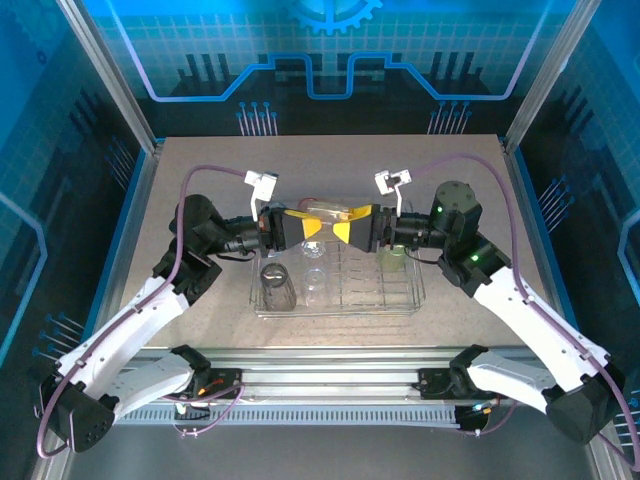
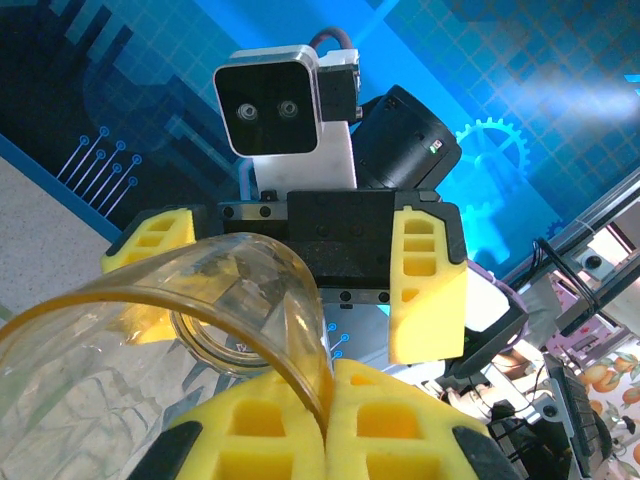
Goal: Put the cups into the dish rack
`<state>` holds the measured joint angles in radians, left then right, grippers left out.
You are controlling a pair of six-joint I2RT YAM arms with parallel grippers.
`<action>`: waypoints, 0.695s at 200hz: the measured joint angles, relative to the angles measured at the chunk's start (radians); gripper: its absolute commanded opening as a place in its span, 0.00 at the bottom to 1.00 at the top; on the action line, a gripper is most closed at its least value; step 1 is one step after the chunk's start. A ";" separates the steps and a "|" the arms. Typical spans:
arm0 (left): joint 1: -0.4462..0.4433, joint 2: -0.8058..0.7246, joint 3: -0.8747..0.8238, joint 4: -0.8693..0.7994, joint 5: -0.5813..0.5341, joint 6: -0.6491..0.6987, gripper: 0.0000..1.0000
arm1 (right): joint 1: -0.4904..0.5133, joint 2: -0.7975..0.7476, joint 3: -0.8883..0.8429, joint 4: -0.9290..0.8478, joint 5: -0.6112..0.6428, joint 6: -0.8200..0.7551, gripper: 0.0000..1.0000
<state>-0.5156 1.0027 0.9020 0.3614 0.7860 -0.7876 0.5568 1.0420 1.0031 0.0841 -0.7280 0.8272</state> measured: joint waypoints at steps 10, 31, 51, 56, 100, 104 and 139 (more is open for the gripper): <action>0.000 0.000 -0.002 0.006 0.000 0.000 0.00 | 0.000 0.005 0.002 0.011 -0.005 0.006 0.87; 0.000 0.000 -0.002 0.013 0.000 0.000 0.00 | 0.002 0.017 0.002 0.026 -0.014 0.020 0.84; 0.000 0.000 -0.002 0.015 0.000 0.000 0.00 | 0.008 0.027 0.002 0.036 -0.014 0.028 0.80; 0.000 0.000 -0.002 0.016 0.000 0.000 0.00 | 0.008 0.029 0.002 0.038 -0.014 0.030 0.79; 0.000 0.003 -0.002 0.024 0.000 0.000 0.01 | 0.008 0.031 0.017 -0.007 0.000 0.003 0.63; 0.000 0.003 -0.002 0.025 0.000 0.000 0.08 | 0.008 0.031 0.021 -0.016 0.003 0.003 0.62; 0.000 0.001 -0.006 0.008 -0.007 0.005 0.77 | 0.012 0.028 0.062 -0.107 0.036 -0.064 0.49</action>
<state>-0.5156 1.0035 0.8955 0.3698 0.7792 -0.7822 0.5686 1.0698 1.0649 -0.0227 -0.6922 0.7631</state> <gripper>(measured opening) 0.492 0.613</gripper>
